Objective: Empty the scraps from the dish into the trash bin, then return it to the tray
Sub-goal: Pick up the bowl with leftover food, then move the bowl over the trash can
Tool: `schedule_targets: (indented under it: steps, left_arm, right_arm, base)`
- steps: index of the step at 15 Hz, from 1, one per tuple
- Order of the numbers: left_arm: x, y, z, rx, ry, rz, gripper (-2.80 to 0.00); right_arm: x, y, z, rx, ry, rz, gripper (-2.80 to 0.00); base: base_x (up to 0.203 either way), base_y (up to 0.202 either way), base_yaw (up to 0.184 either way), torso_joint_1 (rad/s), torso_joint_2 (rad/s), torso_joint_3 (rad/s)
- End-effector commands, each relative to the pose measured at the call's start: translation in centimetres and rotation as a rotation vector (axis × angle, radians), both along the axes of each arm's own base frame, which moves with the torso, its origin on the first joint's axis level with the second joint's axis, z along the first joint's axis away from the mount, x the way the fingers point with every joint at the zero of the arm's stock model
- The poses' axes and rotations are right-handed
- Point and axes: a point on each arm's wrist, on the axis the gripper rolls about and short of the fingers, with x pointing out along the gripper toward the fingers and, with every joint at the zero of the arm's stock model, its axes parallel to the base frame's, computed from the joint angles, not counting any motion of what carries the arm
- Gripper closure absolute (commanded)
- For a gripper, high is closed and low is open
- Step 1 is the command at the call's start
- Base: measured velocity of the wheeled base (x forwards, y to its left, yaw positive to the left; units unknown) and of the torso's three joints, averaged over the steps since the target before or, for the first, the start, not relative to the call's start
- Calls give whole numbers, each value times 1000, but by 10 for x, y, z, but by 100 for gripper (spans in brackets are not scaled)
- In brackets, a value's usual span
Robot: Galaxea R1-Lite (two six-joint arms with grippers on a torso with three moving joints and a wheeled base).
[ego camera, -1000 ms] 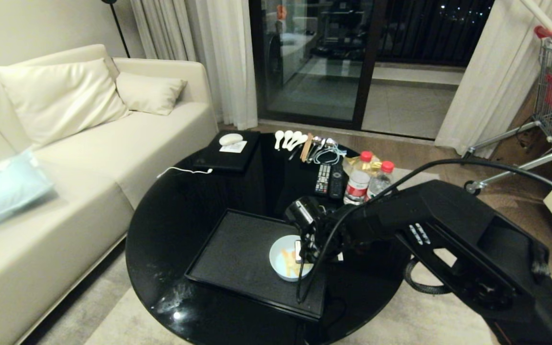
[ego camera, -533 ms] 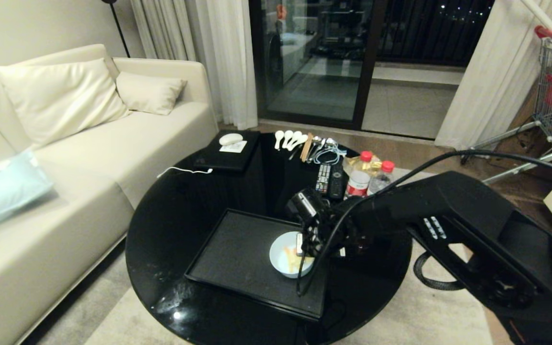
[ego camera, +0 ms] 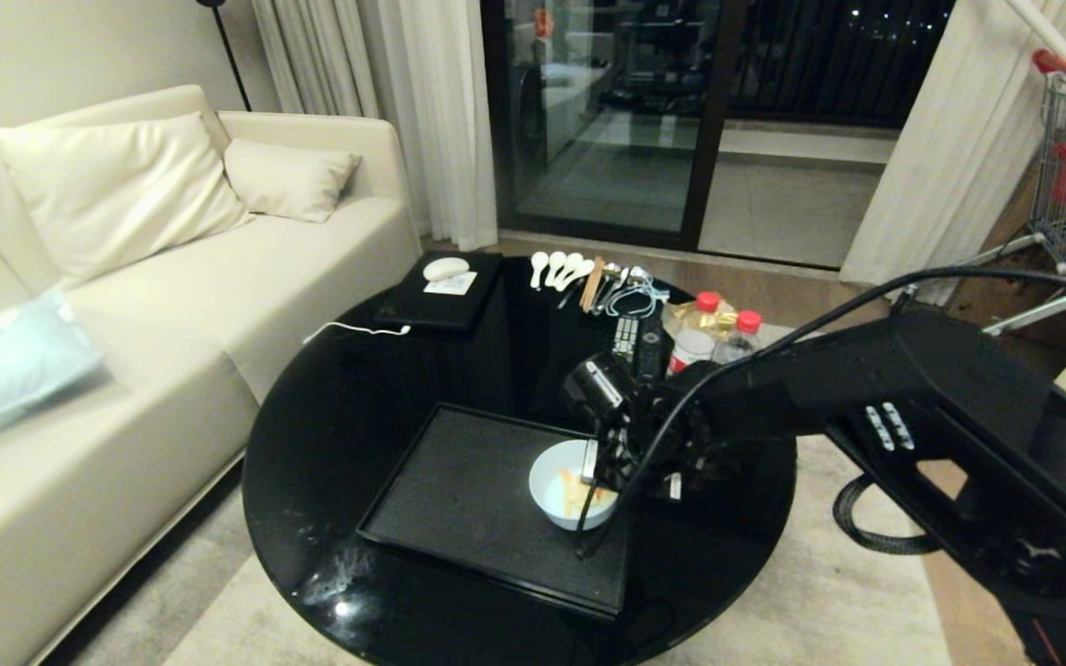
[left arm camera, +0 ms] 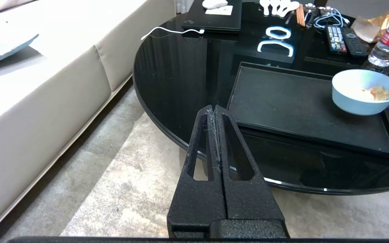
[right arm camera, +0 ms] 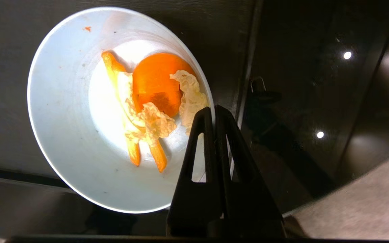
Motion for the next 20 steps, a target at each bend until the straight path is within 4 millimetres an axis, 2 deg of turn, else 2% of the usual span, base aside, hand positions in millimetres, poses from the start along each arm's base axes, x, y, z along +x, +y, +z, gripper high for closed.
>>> schedule_targets:
  steps: [1, 5, 14, 20]
  left_arm:
    - [0, 0, 0, 0, -1, 0, 0]
    - [0, 0, 0, 0, -1, 0, 0]
    - [0, 0, 0, 0, -1, 0, 0]
    - [0, 0, 0, 0, -1, 0, 0]
  right_arm:
    - [-5, -4, 11, 20, -8, -21, 0]
    - [-15, -13, 26, 48, -9, -58, 0]
    - [-59, -51, 65, 72, -11, -107, 0]
    - [-65, -63, 69, 53, 3, -125, 0]
  base:
    - [0, 0, 0, 0, 0, 0]
    - [0, 0, 0, 0, 0, 0]
    - [0, 0, 0, 0, 0, 0]
    - [0, 0, 0, 0, 0, 0]
